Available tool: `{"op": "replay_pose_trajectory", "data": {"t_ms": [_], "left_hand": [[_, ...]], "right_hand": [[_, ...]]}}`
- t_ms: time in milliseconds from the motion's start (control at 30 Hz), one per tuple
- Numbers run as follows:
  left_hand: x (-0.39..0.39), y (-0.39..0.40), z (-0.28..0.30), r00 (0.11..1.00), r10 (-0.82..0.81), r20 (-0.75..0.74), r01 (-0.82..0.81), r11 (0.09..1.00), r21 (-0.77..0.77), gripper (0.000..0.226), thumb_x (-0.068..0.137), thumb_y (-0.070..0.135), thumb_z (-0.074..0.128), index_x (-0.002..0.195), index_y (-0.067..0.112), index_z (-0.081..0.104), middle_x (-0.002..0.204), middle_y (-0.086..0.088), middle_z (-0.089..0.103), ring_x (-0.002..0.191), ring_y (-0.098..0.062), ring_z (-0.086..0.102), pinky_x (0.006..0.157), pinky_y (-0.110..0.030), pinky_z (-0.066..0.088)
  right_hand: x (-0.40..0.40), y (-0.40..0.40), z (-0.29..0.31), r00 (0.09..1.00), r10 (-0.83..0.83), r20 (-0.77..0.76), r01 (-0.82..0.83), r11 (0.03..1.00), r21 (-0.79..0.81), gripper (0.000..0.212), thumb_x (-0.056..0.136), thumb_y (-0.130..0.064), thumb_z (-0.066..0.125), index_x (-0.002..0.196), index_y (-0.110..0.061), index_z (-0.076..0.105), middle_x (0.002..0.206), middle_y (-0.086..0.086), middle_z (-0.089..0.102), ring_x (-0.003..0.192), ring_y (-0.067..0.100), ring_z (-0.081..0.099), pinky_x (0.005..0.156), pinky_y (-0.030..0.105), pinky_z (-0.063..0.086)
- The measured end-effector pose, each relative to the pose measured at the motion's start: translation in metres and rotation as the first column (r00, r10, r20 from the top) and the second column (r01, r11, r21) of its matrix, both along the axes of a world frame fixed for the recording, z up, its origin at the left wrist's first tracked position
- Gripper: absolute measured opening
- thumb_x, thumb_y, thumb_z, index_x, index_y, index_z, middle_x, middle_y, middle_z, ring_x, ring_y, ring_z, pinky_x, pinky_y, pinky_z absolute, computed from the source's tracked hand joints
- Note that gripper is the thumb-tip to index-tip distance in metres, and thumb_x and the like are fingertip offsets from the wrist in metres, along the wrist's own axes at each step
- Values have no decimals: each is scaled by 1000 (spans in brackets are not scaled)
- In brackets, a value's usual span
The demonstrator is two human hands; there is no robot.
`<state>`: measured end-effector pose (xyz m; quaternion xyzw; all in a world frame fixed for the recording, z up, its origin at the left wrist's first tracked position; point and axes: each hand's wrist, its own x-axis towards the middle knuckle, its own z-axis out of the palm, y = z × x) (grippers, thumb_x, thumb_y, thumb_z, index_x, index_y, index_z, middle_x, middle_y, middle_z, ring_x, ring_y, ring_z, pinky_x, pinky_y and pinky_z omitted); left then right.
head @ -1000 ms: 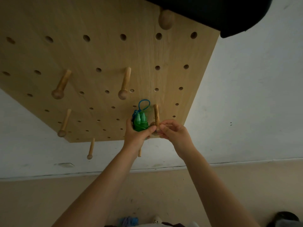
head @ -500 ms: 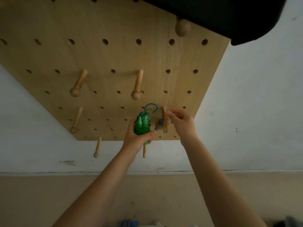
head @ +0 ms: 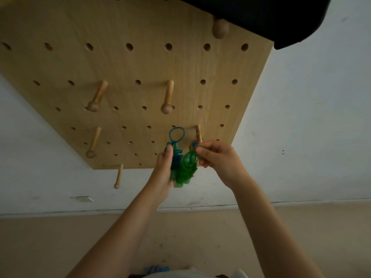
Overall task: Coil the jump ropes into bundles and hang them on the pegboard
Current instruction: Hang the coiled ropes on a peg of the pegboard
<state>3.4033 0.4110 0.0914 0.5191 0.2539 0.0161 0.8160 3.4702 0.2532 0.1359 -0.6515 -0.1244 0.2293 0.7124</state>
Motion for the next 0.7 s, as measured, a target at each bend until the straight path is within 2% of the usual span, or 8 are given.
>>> {"op": "replay_pose_trajectory", "data": {"t_ms": [67, 133, 200, 300, 400, 533, 700], "left_hand": [[-2, 3, -3, 998, 60, 25, -58, 996, -69, 68, 74, 49, 72, 130, 17, 52, 118, -11, 66, 107, -27, 67, 85, -45, 57], [-5, 9, -6, 994, 86, 66, -85, 996, -27, 44, 77, 25, 79, 115, 16, 59, 97, -8, 68, 87, -21, 68, 78, -41, 54], [-6, 13, -6, 993, 34, 117, -40, 998, 46, 31, 79, 14, 80, 105, 15, 63, 85, -5, 70, 78, -19, 68, 80, -40, 53], [-5, 14, 1, 979, -123, 161, 100, 985, 141, 37, 66, 18, 86, 99, 14, 70, 93, -5, 73, 89, -22, 69, 82, -37, 56], [-4, 6, 8, 962, -239, 130, 199, 944, 261, 40, 63, 17, 84, 100, 18, 70, 90, 3, 75, 84, -12, 71, 67, -23, 54], [0, 2, 9, 985, -165, 51, 136, 922, 361, 39, 69, 7, 87, 100, 19, 67, 91, 3, 75, 86, -14, 71, 68, -25, 54], [-1, -5, 3, 993, -112, 43, 86, 913, 399, 40, 70, 9, 88, 101, 23, 67, 90, 6, 75, 82, -9, 71, 63, -21, 53]], "right_hand": [[-1, -6, 0, 999, 47, 9, -47, 999, -25, 5, 87, -7, 71, 84, -10, 74, 70, 10, 67, 63, 17, 61, 60, 25, 52], [-3, -11, -1, 997, 77, 21, -75, 993, -90, 7, 86, -8, 73, 81, -12, 75, 70, 9, 68, 62, 16, 62, 60, 24, 52], [-5, -13, -4, 996, 92, 16, -89, 987, -135, 5, 84, -7, 75, 80, -10, 73, 69, 8, 68, 62, 15, 62, 60, 24, 52], [-7, -13, -9, 995, 96, 19, -92, 985, -149, 6, 83, -6, 75, 79, -10, 72, 68, 5, 68, 62, 13, 63, 61, 23, 52], [-8, -14, -10, 992, 124, 35, -118, 984, -133, 4, 85, -3, 72, 88, -7, 73, 71, 3, 69, 66, 12, 63, 65, 23, 53], [-8, -19, -12, 996, 78, 47, -73, 991, -110, 10, 85, 1, 69, 90, -7, 73, 77, 2, 71, 72, 12, 63, 70, 22, 52], [-12, -19, -20, 999, 32, 28, -30, 997, -69, 10, 86, 1, 69, 91, -6, 75, 80, 6, 71, 72, 13, 62, 69, 23, 52]]}}
